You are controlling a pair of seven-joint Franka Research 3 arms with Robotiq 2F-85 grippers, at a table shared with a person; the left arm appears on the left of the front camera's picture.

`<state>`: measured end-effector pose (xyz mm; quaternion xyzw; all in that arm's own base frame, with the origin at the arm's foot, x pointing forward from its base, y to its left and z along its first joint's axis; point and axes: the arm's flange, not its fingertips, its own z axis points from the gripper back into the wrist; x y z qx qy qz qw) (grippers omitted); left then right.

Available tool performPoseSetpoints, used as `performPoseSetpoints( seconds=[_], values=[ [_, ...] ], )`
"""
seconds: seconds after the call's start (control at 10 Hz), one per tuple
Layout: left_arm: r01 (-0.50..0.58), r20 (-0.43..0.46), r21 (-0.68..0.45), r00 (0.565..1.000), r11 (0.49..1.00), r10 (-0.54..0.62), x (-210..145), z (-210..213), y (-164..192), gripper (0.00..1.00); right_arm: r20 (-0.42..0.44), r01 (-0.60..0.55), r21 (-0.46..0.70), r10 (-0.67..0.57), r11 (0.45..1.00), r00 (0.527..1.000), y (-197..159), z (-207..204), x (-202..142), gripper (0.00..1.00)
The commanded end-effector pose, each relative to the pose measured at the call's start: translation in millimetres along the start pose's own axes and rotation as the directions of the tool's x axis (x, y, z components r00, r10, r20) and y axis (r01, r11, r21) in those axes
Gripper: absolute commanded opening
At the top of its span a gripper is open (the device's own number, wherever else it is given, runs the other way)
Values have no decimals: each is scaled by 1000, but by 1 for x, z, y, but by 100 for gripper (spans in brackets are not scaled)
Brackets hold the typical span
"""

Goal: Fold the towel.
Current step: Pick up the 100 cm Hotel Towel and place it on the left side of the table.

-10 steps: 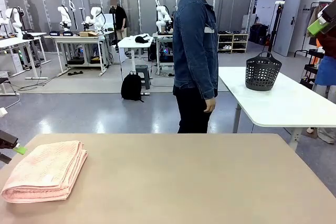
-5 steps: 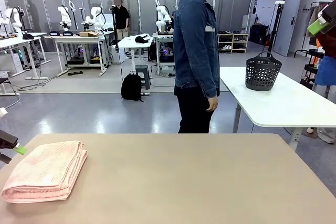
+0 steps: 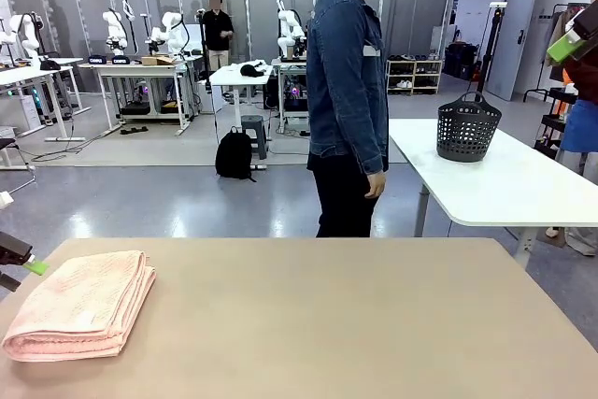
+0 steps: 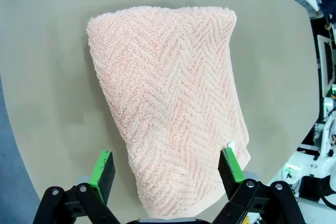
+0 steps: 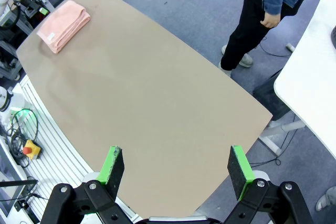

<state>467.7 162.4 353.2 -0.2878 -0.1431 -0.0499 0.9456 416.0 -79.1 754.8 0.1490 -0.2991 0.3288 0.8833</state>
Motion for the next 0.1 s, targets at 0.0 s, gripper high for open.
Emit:
performPoseSetpoints(
  seconds=[0.0],
  values=[
    [-1, 1, -7, 1000, 1000, 1, 4, 1, 2, 100, -11, -3, 1, 3, 1000, 1000, 2, 1, 0, 100]
  ],
)
